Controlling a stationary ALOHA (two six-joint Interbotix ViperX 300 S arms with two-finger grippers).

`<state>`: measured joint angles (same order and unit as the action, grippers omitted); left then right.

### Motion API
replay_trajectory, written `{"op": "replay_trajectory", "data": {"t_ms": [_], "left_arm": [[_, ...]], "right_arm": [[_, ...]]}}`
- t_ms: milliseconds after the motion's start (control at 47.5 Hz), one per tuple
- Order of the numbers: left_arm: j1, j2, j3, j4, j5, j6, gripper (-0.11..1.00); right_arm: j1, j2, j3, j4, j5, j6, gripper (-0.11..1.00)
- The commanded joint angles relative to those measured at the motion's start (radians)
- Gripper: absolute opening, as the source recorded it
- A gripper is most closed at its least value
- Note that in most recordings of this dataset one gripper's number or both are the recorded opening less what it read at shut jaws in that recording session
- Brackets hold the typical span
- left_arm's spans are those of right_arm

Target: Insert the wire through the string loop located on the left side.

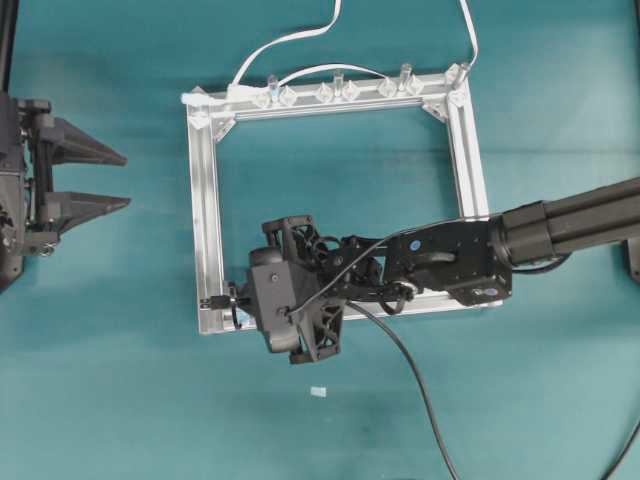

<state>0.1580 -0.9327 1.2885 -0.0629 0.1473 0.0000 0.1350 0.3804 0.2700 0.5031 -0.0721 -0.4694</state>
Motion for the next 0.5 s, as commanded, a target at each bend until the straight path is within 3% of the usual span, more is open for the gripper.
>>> {"op": "replay_trajectory", "data": {"t_ms": [0,484], "left_arm": [[-0.021,0.017,-0.018,0.003,-0.002,-0.002,0.64],[-0.236,0.117,-0.046,0.002,0.051,-0.028,0.64]], "right_arm": [[-0.002,-0.023,-0.026,-0.002,-0.003,-0.002,0.1],[-0.002,-0.023,-0.026,-0.003,-0.005,-0.002,0.1]]}}
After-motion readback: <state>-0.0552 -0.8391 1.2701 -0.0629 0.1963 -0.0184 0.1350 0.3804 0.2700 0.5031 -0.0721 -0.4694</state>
